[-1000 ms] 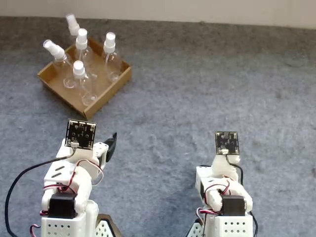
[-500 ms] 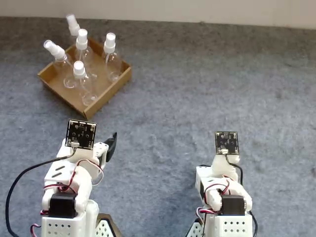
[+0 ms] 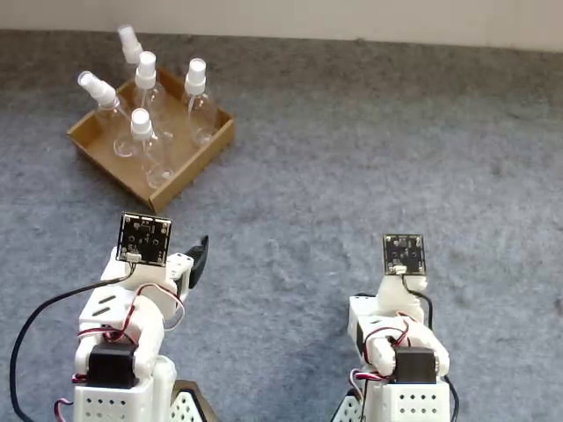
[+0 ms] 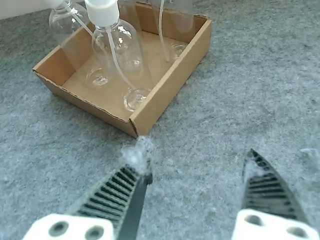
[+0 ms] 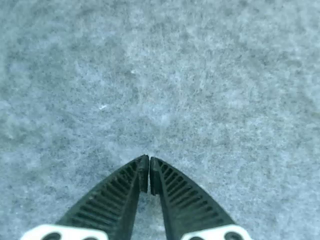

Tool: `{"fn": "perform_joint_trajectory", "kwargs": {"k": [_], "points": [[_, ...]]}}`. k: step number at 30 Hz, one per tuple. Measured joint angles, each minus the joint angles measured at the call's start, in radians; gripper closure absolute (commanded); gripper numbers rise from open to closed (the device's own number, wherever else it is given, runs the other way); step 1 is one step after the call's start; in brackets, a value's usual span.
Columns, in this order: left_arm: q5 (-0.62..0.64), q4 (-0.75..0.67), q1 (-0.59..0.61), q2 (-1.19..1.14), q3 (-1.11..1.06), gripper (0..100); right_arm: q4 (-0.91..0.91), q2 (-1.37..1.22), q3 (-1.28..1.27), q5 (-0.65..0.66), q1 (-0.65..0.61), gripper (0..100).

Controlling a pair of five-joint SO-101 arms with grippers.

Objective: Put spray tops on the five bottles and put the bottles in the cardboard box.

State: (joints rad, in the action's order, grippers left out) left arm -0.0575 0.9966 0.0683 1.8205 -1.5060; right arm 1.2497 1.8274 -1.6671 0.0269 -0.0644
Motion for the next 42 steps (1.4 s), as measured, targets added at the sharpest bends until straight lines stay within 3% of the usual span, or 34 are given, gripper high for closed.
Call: {"fn": "perform_joint_trajectory", "kwargs": {"k": [6,12,30,42], "points": [[0.003,0.0,0.0,0.0,0.0,79,0.0,0.0,0.0,0.0,0.0,98.6],[0.003,0.0,0.0,0.0,0.005,100,0.0,0.0,0.0,0.0,0.0,98.6],[0.003,0.0,0.003,0.0,0.048,98,0.0,0.0,0.0,0.0,0.0,98.6],[0.003,0.092,0.003,0.0,0.048,98,0.0,0.0,0.0,0.0,0.0,98.6]]}}
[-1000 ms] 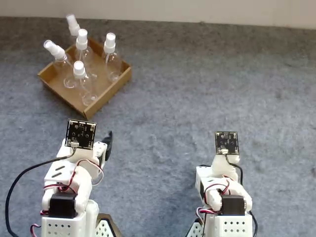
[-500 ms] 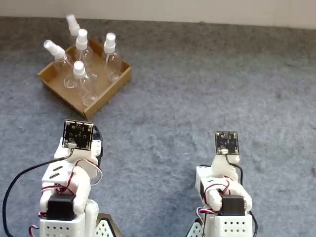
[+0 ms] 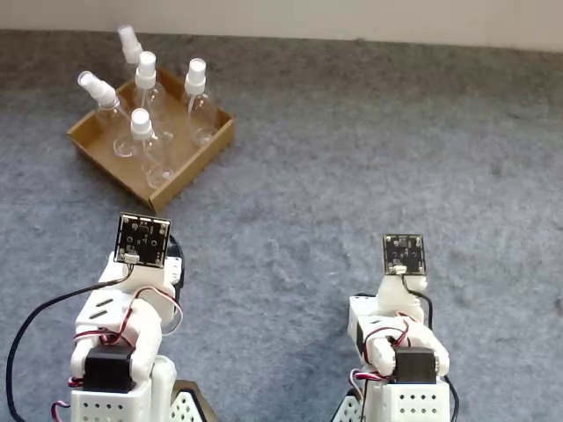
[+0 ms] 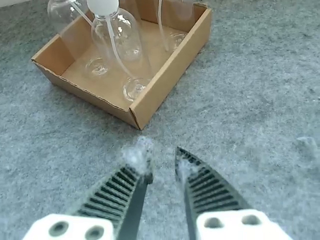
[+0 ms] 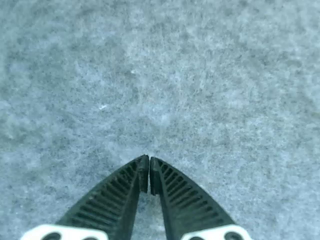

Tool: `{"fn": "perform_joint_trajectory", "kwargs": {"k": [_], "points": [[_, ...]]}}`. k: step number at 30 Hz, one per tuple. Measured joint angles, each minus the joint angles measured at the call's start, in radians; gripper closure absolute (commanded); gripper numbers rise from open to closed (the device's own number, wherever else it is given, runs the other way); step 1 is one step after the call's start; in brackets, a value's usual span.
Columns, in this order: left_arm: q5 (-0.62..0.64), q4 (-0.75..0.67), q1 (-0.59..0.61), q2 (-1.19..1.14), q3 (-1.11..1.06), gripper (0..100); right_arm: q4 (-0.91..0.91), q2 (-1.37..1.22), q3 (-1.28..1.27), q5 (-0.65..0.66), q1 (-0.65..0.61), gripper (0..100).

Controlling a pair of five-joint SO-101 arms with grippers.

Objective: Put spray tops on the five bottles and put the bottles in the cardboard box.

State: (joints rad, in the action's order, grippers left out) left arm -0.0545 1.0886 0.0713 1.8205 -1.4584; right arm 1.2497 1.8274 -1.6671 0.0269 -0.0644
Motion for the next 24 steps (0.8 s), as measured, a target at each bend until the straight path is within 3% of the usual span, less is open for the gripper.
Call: {"fn": "perform_joint_trajectory", "kwargs": {"k": [24], "points": [[0.0,0.043,0.048,0.0,0.0,98,0.0,0.0,0.0,0.0,0.0,98.6]]}}
